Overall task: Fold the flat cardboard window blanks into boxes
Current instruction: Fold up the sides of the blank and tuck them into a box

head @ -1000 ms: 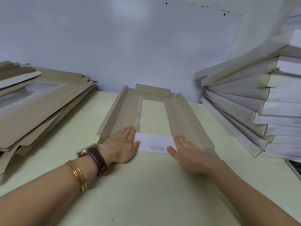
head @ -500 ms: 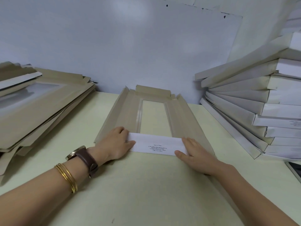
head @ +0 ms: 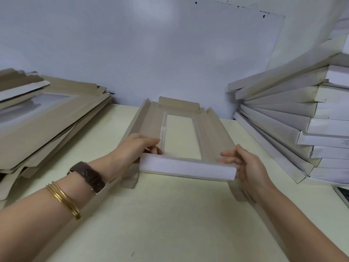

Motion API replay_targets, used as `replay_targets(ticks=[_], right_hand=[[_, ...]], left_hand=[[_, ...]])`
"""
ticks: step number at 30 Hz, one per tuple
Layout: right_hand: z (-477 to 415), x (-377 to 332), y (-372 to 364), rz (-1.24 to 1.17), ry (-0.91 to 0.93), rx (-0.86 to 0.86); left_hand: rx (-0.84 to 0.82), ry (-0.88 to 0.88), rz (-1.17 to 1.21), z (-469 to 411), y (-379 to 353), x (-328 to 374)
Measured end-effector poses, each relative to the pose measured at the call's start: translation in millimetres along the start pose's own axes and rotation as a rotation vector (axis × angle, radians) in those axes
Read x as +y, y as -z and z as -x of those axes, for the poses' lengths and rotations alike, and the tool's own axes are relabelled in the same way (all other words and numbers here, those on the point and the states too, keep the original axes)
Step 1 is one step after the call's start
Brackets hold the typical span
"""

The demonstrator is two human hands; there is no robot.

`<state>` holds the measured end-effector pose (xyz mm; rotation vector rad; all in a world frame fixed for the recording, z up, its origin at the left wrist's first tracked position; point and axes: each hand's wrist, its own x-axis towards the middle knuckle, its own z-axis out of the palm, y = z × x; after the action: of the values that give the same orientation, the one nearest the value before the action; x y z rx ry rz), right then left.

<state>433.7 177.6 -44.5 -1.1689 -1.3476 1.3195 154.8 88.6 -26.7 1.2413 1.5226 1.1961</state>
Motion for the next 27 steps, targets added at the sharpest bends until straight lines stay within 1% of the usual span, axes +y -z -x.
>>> replay_targets(ticks=[1,3,6,8,10,11,12,13,17,19,22,27], right_hand=[[1.6,-2.3,0.5,0.019,-0.019,-0.04],[4.0,-3.3,1.7,0.088,-0.034,-0.131],[9.5,-0.9,0.7,0.317,-0.012,-0.332],[14.9,0.1,-2.9,0.616,0.058,-0.452],[17.3,1.6,-6.9,1.014,0.252,-0.51],[19.6,2.2,-10.4,1.145,0.344,-0.533],[22.3,3.6,-14.7,1.21,0.395,-0.552],[25.6,6.0,-19.5,1.227,0.406,-0.57],[42.8,20.1,-45.3,1.059,0.316,-0.625],[47.4,29.2,-52.6,1.135,0.327,-0.648],[41.0,37.8,-52.3,1.287,0.391,-0.646],[35.4,42.3,-39.5,1.336,0.432,-0.64]], left_hand=[[-0.058,-0.003,-0.053,1.5,-1.4,2.8],[-0.179,-0.011,-0.244,5.2,-6.9,5.9],[-0.39,-0.001,-0.466,14.5,-19.1,5.9],[-0.534,0.019,-0.674,20.2,-26.1,2.7],[-0.626,-0.009,-0.93,23.0,-31.6,-5.8],[-0.64,-0.033,-1.02,24.2,-35.1,-10.5],[-0.641,-0.059,-1.085,25.6,-39.5,-14.7],[-0.628,-0.089,-1.133,27.3,-45.1,-18.4],[-0.499,-0.224,-1.185,30.9,-66.8,-34.2],[-0.448,-0.265,-1.188,28.5,-70.7,-40.9],[-0.411,-0.261,-1.213,22.4,-71.3,-46.3],[-0.403,-0.247,-1.228,21.9,-71.6,-47.5]])
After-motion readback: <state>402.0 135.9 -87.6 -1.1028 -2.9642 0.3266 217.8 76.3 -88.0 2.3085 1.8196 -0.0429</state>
